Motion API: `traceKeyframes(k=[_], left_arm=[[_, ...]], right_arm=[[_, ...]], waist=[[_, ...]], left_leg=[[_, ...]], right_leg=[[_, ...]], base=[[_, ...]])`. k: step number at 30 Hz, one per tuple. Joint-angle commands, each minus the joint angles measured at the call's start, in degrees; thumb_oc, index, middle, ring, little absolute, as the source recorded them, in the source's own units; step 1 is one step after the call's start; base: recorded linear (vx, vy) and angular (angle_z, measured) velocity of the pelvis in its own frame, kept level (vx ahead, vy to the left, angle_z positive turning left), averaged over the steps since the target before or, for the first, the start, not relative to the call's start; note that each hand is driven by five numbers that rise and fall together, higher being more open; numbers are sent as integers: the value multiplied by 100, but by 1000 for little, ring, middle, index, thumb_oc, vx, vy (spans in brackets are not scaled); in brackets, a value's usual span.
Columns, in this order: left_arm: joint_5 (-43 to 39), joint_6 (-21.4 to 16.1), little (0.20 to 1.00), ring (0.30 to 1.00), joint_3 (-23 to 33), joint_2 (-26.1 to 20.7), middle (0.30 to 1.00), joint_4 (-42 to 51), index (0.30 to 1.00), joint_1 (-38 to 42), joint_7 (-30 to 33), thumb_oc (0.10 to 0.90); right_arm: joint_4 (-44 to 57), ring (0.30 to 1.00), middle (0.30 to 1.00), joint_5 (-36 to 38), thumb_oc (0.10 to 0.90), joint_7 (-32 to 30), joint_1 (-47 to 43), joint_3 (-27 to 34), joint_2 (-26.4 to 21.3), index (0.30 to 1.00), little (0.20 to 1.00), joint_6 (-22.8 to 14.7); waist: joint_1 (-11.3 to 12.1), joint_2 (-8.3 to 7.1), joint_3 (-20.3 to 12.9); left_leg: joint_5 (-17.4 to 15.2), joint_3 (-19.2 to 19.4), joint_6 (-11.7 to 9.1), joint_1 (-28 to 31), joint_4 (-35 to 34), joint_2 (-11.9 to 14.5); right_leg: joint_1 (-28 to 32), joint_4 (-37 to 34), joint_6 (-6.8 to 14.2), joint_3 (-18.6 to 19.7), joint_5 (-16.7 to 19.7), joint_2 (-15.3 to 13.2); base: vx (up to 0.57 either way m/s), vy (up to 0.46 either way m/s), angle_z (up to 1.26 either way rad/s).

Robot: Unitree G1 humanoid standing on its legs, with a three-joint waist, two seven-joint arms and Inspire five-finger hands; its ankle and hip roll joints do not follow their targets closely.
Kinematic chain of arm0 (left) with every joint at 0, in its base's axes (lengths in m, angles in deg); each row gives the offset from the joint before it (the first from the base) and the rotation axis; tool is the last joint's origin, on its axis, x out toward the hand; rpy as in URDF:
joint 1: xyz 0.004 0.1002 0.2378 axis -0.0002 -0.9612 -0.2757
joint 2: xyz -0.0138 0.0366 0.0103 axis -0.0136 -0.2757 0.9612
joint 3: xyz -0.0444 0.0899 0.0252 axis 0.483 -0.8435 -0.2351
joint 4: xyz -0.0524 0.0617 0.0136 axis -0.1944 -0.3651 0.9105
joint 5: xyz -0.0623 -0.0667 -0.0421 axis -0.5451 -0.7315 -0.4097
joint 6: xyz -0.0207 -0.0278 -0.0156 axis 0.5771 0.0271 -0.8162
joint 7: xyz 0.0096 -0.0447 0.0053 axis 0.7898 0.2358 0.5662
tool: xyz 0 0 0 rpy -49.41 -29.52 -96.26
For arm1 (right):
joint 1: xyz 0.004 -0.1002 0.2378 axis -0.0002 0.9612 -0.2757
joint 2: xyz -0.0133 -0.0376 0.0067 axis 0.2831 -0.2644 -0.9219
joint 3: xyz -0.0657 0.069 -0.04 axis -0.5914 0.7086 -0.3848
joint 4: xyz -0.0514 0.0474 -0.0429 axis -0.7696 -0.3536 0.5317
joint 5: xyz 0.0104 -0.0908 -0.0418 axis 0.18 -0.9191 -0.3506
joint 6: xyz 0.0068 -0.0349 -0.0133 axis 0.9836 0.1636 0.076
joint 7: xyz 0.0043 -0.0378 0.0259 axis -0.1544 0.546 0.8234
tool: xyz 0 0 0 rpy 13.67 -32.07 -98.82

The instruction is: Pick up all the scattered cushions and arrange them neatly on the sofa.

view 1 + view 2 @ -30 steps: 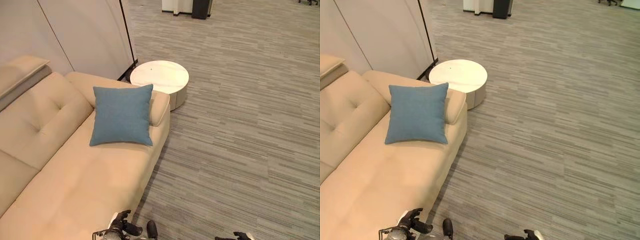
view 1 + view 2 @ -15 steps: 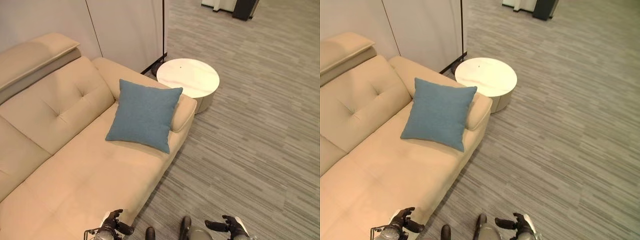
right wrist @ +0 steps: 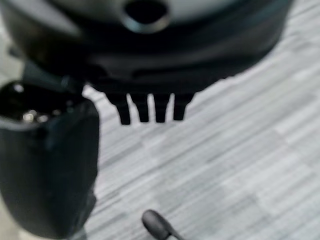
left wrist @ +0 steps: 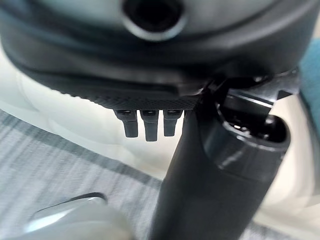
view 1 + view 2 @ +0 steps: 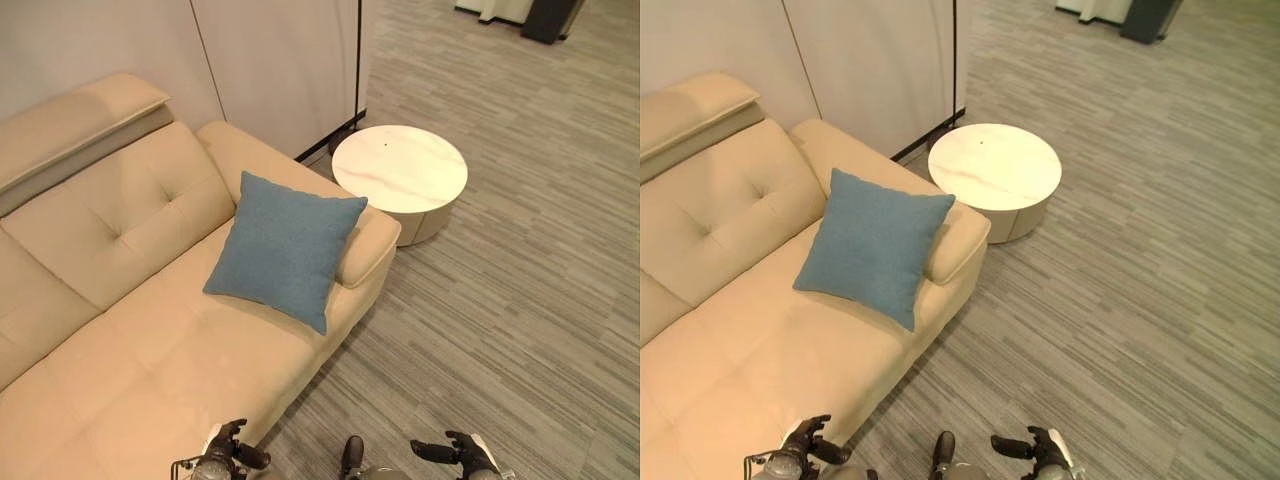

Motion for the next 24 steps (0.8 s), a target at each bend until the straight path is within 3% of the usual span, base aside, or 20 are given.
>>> traceKeyframes(k=[1, 3, 5, 6, 7, 10, 12, 17, 18, 19, 20, 21, 24], left_arm=[[47, -137, 900, 900, -212, 90, 900, 227, 900, -27, -27, 800], [76, -137, 900, 900, -232, 104, 900, 217, 900, -43, -21, 800], [224, -109, 900, 900, -271, 116, 900, 159, 900, -46, -11, 800], [224, -109, 900, 900, -271, 116, 900, 159, 900, -46, -11, 800], [210, -106, 900, 900, -228, 118, 900, 124, 900, -76, 2, 800], [133, -97, 900, 900, -139, 115, 900, 100, 900, -131, 16, 800], [62, -72, 900, 900, -4, 100, 900, -27, 900, -236, 49, 800], [-16, -84, 900, 900, 120, 43, 900, -76, 900, -285, 78, 800], [-161, -100, 900, 900, 206, -6, 900, 24, 900, -250, 93, 800], [-161, -100, 900, 900, 206, -6, 900, 24, 900, -250, 93, 800], [-252, -127, 900, 900, 223, -67, 900, 165, 900, -201, 105, 800], [-274, -136, 900, 900, 210, -104, 900, 213, 900, -158, 117, 800], [-285, -176, 900, 900, 171, -143, 900, 270, 900, -114, 153, 800]], right_arm=[[12, 900, 900, 150, 800, -105, 136, -77, -340, 900, 900, -66], [16, 900, 900, 154, 800, -101, 169, -63, -345, 900, 900, -79], [-3, 900, 900, 141, 800, -100, 240, -35, -358, 900, 900, -64], [-3, 900, 900, 140, 800, -100, 240, -35, -358, 900, 900, -64], [-39, 900, 900, 141, 800, -117, 277, -20, -358, 900, 900, -51], [-69, 900, 900, 137, 800, -128, 297, -13, -349, 900, 900, -40], [-101, 900, 900, 63, 800, -123, 307, -20, -311, 900, 900, -40], [-96, 900, 900, -20, 800, -84, 333, 29, -306, 900, 900, -57], [-51, 900, 900, -24, 800, -87, 325, 75, -310, 900, 900, -54], [-51, 900, 900, -24, 800, -87, 325, 75, -311, 900, 900, -54], [-7, 900, 900, -30, 800, -89, 285, 67, -325, 900, 900, -41], [10, 900, 900, -16, 800, -108, 252, 73, -317, 900, 900, -39], [-2, 900, 900, 51, 800, -133, 238, 111, -288, 900, 900, -66]], waist=[[-32, -82, 59], [-42, -86, 40], [-66, -22, -18], [-65, -22, -16], [-59, 11, -78], [4, 53, -92], [73, 103, -199], [129, 142, -382], [133, 203, -394], [134, 203, -398], [60, 237, -282], [24, 268, -204], [-36, 363, -196]], left_leg=[[-341, 549, 410, 147, -1132, -118], [-367, 682, 425, 159, -1454, -102], [-139, 1039, 403, 130, -2156, -67], [-139, 1040, 403, 132, -2156, -67], [61, 1226, 394, -23, -2343, -97], [98, 1282, 398, -22, -2475, -136], [80, 1045, 471, 306, -2882, -298], [-17, 936, 657, 657, -3187, -475], [-69, 841, 779, 837, -3328, -545], [-69, 841, 779, 833, -3327, -545], [-70, 745, 902, 987, -3407, -616], [-76, 650, 945, 1031, -3406, -626], [-135, 453, 945, 1174, -3474, -599]], right_leg=[[164, 138, 931, 452, -364, -277], [232, 114, 960, 395, -429, -287], [424, 47, 959, 287, -553, -202], [427, 47, 959, 287, -553, -202], [547, -1, 957, 241, -622, -149], [657, 39, 953, 276, -733, -88], [757, 219, 1011, 317, -869, -88], [714, 772, 1168, 290, -926, -291], [376, 1625, 1305, 238, -785, -493], [371, 1625, 1305, 239, -784, -493], [-24, 2409, 1440, 331, -297, -669], [-204, 2773, 1442, 418, -222, -705], [-498, 2833, 1342, 700, -360, -609]], base=[[223, -74, 15], [183, -39, 18], [204, -26, 22], [221, 1, 35], [157, 4, 33], [228, 45, 9], [329, 117, -13], [173, 98, -7], [152, 151, 17], [129, 186, 24], [51, 108, 19], [67, 121, 63], [81, 10, 70]])
